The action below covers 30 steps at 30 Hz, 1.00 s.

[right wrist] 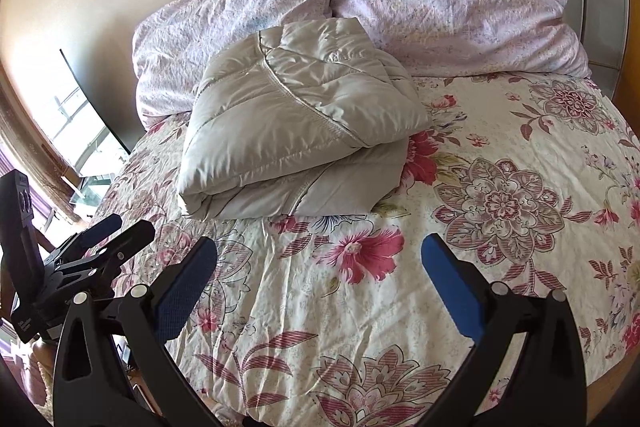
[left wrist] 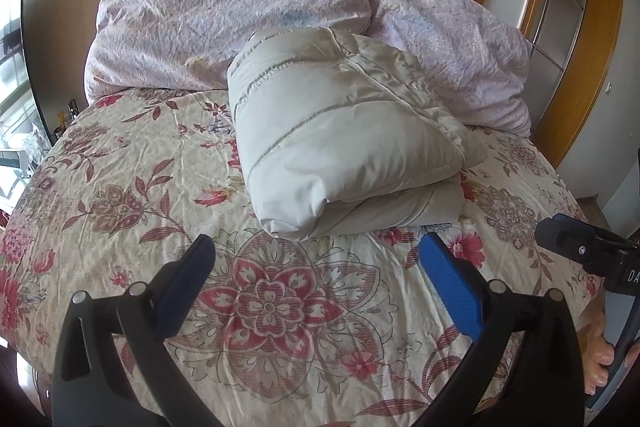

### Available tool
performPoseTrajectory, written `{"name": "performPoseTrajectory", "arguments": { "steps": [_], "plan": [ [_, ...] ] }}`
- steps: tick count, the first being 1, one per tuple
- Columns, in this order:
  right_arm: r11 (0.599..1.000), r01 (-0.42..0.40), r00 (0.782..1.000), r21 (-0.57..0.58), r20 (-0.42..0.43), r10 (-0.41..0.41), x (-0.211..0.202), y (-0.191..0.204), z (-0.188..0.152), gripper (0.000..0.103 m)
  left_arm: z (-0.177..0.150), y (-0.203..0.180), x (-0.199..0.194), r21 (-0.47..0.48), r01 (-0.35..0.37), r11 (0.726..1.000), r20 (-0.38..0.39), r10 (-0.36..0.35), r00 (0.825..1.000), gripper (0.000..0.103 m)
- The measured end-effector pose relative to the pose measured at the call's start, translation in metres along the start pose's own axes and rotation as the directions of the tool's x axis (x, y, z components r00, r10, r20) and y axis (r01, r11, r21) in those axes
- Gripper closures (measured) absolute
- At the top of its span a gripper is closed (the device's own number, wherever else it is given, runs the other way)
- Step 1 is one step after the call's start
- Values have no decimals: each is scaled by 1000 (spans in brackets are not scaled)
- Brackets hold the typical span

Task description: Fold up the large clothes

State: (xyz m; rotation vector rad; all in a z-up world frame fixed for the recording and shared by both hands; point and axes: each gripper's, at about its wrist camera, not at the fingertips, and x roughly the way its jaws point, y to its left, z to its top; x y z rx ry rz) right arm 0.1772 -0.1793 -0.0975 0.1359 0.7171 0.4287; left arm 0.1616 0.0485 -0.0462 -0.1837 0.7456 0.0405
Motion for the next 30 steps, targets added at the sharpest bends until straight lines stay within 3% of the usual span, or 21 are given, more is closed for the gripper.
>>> {"name": "performPoseTrajectory", "arguments": {
  "steps": [30],
  "plan": [
    [1000, -6, 1000, 2, 0, 6, -7, 6, 1, 1, -1, -8, -7, 14, 25, 1000, -2, -25, 1000, 2]
  ]
}}
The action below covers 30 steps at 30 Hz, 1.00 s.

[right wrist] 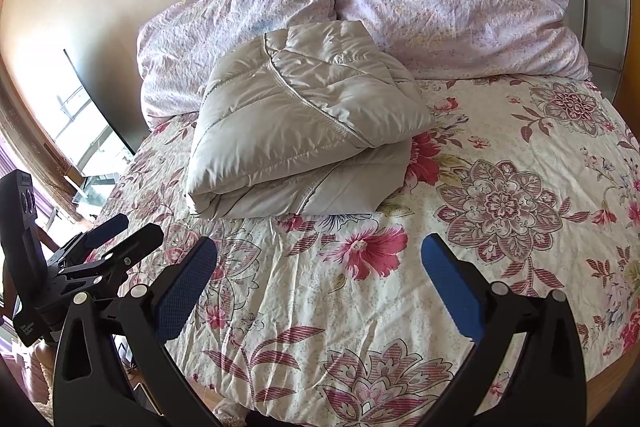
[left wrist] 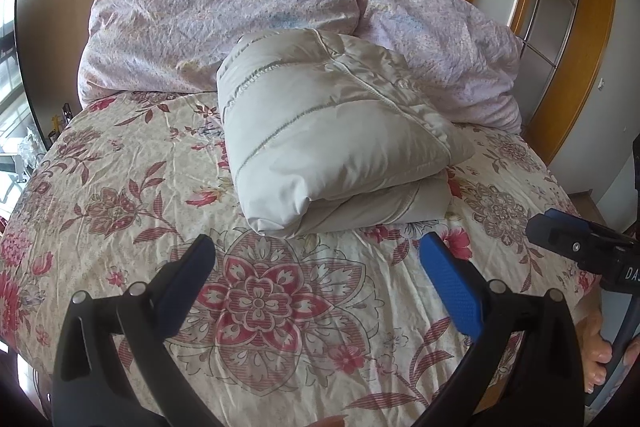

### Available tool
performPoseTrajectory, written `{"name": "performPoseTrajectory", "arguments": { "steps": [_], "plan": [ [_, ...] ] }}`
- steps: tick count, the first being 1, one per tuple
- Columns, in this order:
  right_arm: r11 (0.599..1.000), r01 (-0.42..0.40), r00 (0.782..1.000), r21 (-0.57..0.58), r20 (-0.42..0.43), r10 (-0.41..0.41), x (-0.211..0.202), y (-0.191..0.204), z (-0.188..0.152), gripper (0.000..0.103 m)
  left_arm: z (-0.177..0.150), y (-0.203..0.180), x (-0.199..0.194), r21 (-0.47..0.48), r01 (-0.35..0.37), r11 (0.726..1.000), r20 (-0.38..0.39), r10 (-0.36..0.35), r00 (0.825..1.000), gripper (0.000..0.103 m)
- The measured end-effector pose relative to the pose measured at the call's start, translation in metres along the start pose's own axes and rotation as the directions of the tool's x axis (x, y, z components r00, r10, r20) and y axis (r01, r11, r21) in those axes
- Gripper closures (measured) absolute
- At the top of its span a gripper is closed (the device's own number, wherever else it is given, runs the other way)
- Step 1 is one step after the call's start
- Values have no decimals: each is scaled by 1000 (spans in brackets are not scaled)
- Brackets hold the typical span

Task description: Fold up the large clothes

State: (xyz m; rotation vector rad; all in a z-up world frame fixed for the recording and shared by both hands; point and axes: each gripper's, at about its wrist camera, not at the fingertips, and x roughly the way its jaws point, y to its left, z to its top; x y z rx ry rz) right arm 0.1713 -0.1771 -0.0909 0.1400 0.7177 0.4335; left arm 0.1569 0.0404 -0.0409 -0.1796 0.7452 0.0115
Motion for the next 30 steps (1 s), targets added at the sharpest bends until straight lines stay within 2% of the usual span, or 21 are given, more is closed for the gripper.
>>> {"name": "performPoseTrajectory", "arguments": {
  "steps": [30],
  "plan": [
    [1000, -6, 1000, 3, -10, 6, 7, -1, -1, 1, -1, 3, 10, -4, -3, 1000, -18, 3, 1000, 2]
  ]
}}
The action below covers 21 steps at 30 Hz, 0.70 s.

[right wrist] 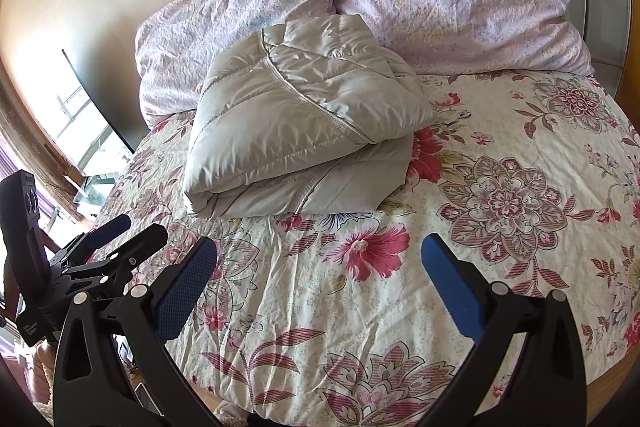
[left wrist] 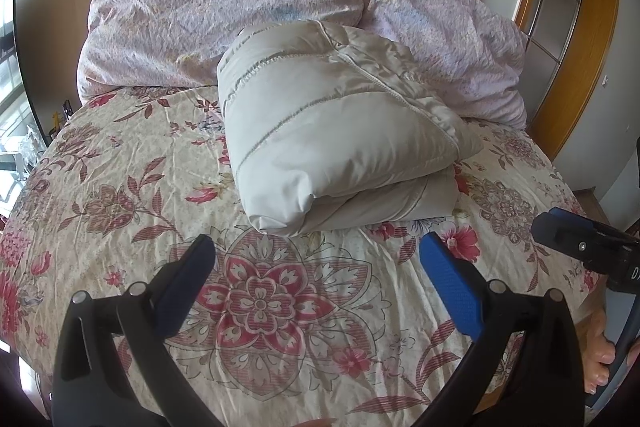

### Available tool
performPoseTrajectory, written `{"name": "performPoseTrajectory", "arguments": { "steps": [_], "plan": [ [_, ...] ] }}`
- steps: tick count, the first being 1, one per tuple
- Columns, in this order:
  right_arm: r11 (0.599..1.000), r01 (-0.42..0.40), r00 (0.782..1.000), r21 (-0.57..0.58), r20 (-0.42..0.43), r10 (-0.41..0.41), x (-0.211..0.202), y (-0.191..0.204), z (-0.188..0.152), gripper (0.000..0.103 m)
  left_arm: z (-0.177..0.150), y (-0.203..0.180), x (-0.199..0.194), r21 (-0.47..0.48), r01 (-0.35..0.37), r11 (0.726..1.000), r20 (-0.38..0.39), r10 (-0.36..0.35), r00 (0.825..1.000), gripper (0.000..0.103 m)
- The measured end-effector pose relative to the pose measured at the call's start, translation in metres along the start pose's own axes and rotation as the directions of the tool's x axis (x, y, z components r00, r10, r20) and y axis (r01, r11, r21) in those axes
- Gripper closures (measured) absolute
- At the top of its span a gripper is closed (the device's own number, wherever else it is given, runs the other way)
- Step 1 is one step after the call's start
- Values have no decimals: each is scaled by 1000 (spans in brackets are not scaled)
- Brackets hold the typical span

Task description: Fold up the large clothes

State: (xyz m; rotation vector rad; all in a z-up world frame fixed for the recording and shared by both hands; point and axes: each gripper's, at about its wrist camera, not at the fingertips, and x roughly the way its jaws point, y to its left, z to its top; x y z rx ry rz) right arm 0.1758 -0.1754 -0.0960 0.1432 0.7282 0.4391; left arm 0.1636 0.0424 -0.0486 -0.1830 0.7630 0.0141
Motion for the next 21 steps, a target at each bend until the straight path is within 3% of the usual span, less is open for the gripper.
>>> {"name": "performPoseTrajectory", "arguments": {
  "steps": [21],
  "plan": [
    [1000, 0, 1000, 4, -2, 0, 2, -3, 1, 1, 0, 1, 5, 0, -2, 1000, -8, 2, 1000, 2]
  ]
}}
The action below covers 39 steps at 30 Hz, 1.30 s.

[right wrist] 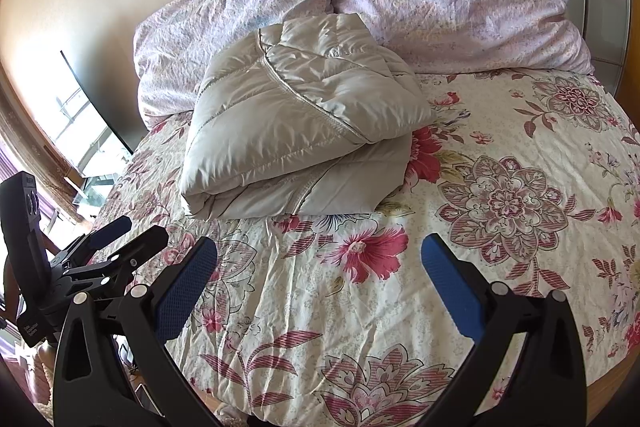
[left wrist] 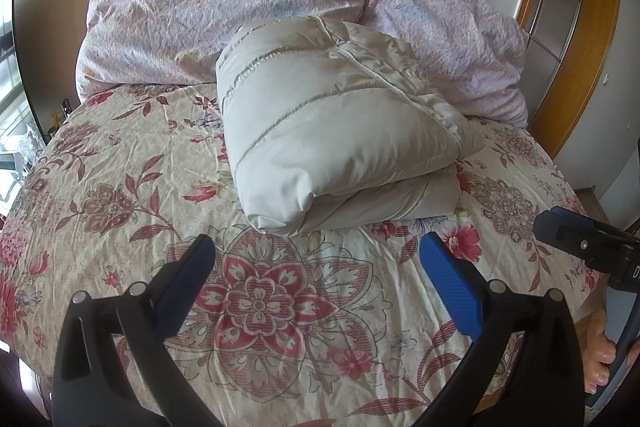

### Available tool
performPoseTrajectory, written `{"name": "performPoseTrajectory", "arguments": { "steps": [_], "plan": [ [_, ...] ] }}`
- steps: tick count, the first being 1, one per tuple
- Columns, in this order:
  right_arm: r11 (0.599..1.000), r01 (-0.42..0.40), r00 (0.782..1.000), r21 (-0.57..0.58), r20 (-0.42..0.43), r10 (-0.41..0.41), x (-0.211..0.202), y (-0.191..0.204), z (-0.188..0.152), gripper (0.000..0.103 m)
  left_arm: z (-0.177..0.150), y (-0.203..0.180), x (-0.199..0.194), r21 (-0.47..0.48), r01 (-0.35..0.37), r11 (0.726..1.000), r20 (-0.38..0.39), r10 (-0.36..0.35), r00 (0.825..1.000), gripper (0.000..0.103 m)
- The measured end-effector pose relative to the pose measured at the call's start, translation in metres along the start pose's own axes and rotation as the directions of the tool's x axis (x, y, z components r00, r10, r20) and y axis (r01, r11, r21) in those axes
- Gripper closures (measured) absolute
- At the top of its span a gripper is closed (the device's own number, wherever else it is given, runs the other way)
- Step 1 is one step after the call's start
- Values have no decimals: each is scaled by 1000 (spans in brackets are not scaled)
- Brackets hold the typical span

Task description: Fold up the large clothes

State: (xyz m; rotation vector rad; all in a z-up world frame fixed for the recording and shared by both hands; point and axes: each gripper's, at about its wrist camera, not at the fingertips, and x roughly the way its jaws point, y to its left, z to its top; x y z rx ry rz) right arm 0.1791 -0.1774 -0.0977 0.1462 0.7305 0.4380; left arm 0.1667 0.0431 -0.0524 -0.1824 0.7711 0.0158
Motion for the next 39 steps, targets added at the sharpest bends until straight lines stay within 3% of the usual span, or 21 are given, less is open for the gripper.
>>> {"name": "performPoseTrajectory", "arguments": {
  "steps": [39],
  "plan": [
    [1000, -2, 1000, 5, -10, 2, 6, -5, -1, 1, -1, 0, 2, 13, 9, 1000, 1, -9, 1000, 2]
  ]
}}
